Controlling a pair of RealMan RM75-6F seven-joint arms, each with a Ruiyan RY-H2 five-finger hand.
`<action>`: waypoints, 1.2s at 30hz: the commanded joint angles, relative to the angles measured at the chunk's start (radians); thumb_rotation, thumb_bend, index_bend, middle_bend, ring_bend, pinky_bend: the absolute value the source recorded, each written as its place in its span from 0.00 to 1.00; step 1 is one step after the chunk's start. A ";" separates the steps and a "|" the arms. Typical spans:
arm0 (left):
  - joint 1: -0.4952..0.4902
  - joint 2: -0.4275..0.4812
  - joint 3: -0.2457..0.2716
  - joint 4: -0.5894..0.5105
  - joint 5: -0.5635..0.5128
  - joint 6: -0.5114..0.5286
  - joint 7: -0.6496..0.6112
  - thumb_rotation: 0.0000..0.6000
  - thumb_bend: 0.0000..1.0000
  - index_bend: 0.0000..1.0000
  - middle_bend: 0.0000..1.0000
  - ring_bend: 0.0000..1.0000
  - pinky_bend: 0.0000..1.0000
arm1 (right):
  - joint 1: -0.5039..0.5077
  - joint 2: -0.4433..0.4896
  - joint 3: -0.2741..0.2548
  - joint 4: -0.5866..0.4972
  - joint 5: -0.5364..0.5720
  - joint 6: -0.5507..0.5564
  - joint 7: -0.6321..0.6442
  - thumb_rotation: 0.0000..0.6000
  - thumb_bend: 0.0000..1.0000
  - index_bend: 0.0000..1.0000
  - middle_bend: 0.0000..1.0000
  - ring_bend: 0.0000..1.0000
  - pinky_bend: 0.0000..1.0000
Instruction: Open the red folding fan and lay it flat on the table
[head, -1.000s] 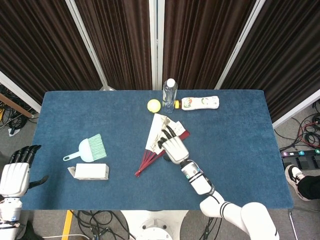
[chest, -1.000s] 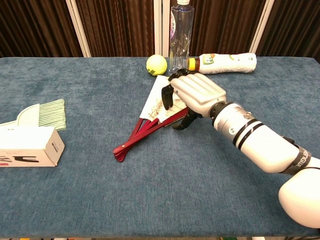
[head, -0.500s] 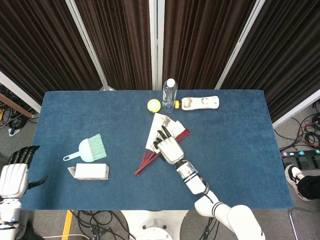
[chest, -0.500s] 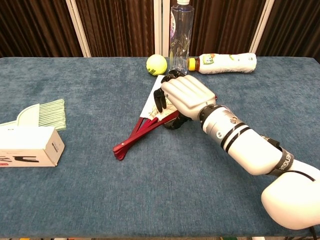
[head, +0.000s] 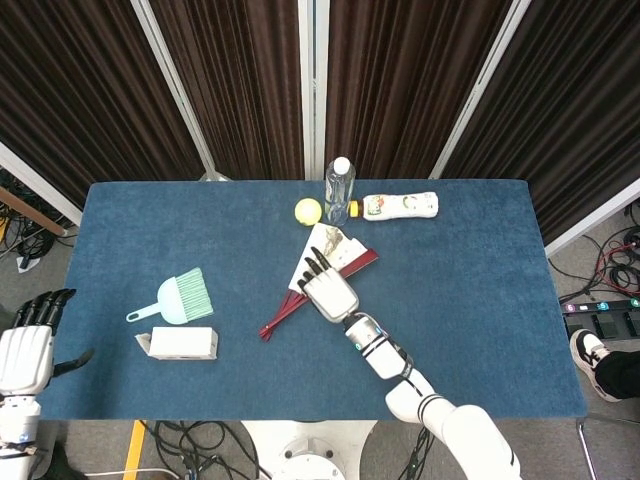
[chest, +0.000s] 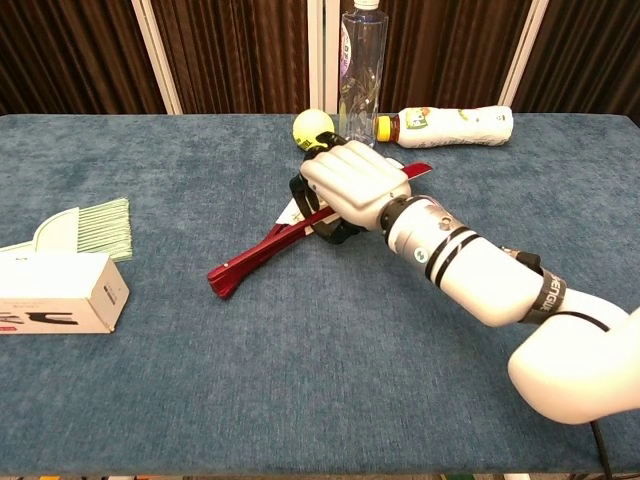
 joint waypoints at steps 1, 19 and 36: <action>-0.003 0.002 -0.001 -0.001 0.003 -0.001 0.000 1.00 0.09 0.14 0.14 0.11 0.16 | 0.018 0.007 -0.008 0.002 -0.009 -0.004 0.008 1.00 0.47 0.57 0.49 0.19 0.02; -0.246 0.030 -0.105 0.017 0.005 -0.281 -0.295 1.00 0.09 0.16 0.14 0.11 0.16 | 0.058 0.310 -0.067 -0.266 -0.093 0.094 0.272 1.00 0.73 0.80 0.66 0.34 0.05; -0.494 -0.123 -0.176 0.166 -0.047 -0.622 -0.908 1.00 0.09 0.16 0.14 0.11 0.16 | 0.104 0.745 -0.029 -0.822 -0.086 0.028 0.386 1.00 0.74 0.76 0.66 0.34 0.05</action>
